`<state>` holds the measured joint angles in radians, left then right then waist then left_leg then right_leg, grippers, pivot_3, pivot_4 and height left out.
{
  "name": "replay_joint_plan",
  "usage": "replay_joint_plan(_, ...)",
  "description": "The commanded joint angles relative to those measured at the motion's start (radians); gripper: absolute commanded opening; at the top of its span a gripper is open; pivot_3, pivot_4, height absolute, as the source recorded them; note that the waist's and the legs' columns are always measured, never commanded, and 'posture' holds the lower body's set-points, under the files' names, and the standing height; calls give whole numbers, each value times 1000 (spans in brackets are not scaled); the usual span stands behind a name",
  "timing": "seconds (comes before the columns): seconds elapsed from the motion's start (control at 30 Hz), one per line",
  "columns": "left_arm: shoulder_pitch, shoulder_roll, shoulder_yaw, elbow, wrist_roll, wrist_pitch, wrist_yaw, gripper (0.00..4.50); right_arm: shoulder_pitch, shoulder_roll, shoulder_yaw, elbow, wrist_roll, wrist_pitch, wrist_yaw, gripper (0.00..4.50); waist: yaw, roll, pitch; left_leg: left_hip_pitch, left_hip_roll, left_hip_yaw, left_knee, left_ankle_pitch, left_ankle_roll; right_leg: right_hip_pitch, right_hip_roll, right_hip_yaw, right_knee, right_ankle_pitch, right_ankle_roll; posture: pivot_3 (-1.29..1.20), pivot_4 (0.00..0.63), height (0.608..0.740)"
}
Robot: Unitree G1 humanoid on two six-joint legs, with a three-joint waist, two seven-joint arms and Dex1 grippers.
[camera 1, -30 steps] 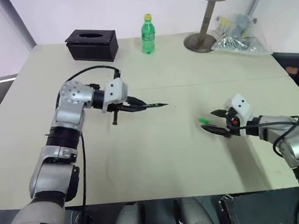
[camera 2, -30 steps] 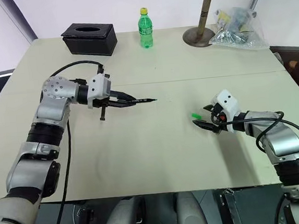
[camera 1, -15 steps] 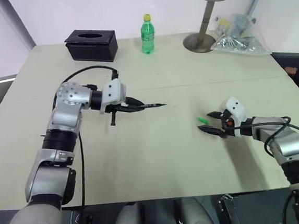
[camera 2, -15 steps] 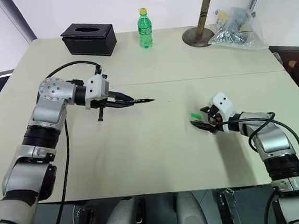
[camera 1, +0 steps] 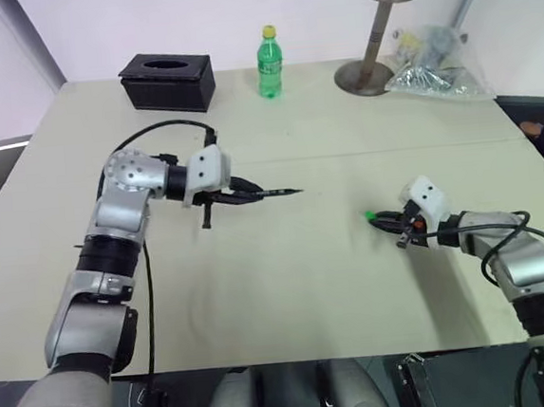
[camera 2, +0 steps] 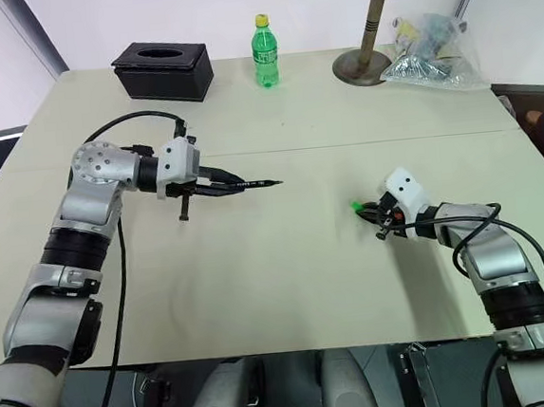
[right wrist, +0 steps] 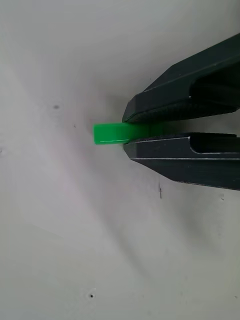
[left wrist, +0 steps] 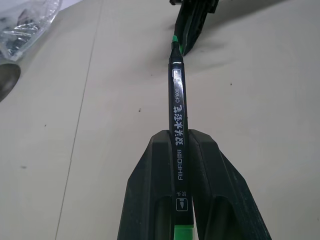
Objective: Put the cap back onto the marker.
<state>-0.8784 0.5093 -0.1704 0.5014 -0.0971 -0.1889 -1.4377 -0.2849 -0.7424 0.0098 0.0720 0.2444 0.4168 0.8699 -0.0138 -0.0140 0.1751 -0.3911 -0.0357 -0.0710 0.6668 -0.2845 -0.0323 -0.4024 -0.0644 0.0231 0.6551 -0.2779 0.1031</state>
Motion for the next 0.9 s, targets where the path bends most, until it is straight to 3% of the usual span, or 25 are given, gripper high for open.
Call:
replay_joint_plan(0.03,-29,-5,-14,44,2,-72,-18,0,44,-43,6,-137,-43,17,-16,50,1,0,0,0,0,0,0,0,0,0,0,0,0,0,0,0,150,740)
replay_joint_plan(0.23,-85,-63,-64,195,44,-222,-35,0,81,-174,19,-405,-128,102,-20,50,3,1,0,-1,-1,0,0,0,0,0,-1,0,0,0,0,0,150,740)
replay_joint_plan(0.4,-137,-128,-105,296,86,-345,-27,0,17,-243,29,-561,-127,211,4,50,-1,1,0,-1,-1,0,0,0,0,-1,0,0,0,0,0,0,150,740)
replay_joint_plan(0.9,-230,-176,-131,435,225,-480,182,0,-143,-251,152,-607,-168,346,3,50,2,0,0,-2,-1,0,0,0,0,-2,0,0,-1,0,0,0,150,740)
